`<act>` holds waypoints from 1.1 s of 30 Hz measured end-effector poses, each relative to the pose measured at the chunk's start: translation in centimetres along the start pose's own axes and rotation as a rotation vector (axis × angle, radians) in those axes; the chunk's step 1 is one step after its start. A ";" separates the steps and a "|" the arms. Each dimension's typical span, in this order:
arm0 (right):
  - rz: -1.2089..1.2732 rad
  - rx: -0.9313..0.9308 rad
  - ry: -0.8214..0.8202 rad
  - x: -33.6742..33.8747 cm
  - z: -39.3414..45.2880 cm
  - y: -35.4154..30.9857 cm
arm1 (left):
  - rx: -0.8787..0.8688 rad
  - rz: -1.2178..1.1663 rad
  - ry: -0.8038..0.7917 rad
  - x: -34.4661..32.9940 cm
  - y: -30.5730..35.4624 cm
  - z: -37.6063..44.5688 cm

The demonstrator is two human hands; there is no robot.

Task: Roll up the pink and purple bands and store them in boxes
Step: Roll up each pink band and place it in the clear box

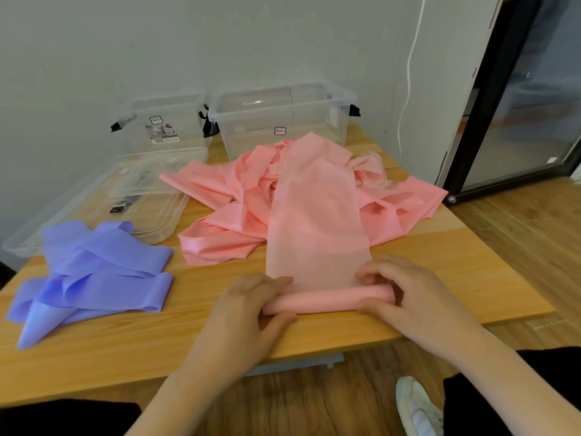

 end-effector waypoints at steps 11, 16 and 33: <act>-0.008 0.025 -0.013 -0.6 0.1 -0.4 | -0.008 -0.019 -0.024 -0.1 0.2 0.3; -0.020 0.032 -0.030 -0.3 -0.1 -0.6 | 0.094 -0.101 0.046 0.8 -0.5 0.4; 0.375 -0.163 0.082 -1.2 -0.3 0.3 | 0.188 -0.176 -0.018 -0.3 -0.2 -0.3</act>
Point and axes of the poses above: each hand's wrist, its own z-axis towards the middle knuckle, its own x-axis out of the back of the hand, y = z × x, the point moved 9 cm from there along z, towards the middle knuckle, and after that the axes turned 15 degrees about x, right-handed, at the moved point
